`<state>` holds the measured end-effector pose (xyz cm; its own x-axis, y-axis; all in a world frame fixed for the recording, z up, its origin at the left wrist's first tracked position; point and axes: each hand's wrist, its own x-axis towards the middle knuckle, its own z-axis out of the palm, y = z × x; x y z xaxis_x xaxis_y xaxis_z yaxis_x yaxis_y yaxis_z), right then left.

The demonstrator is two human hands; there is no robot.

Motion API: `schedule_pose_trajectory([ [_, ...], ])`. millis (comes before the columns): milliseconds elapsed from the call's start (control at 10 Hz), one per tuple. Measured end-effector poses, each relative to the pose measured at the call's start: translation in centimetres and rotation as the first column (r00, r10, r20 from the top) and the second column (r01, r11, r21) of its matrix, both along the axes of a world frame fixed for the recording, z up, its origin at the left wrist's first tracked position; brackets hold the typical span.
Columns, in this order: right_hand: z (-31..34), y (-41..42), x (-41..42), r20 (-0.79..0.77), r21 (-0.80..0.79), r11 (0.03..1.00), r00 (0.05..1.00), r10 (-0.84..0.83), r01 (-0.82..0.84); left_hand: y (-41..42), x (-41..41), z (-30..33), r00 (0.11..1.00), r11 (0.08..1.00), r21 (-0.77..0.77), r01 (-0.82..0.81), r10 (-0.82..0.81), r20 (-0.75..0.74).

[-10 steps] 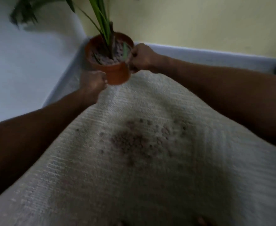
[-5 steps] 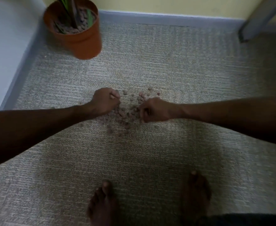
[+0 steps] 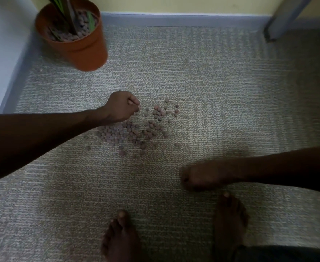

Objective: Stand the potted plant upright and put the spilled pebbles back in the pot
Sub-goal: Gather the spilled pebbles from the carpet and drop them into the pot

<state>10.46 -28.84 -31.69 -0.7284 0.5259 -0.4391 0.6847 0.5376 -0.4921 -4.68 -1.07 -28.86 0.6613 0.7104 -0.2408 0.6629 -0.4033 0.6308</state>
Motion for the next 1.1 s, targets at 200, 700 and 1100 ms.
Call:
schedule_pose_trajectory([
  [200,-0.2,5.1,-0.9,0.242,-0.049,0.98,0.955,-0.174,0.191,-0.8,-0.2,0.3,0.995,0.994,0.042,0.098,-0.097,-0.015],
  [700,-0.3,15.2,7.4,0.13,0.212,0.63,0.618,-0.775,0.747,-0.8,-4.3,-2.8,0.828,0.988,0.076,0.138,-0.073,-0.556],
  [1100,-1.1,17.2,1.0,-0.12,0.131,0.821,0.831,-0.543,0.556,-2.7,-4.1,-4.7,0.956,0.967,0.082,0.242,-0.223,-0.192],
])
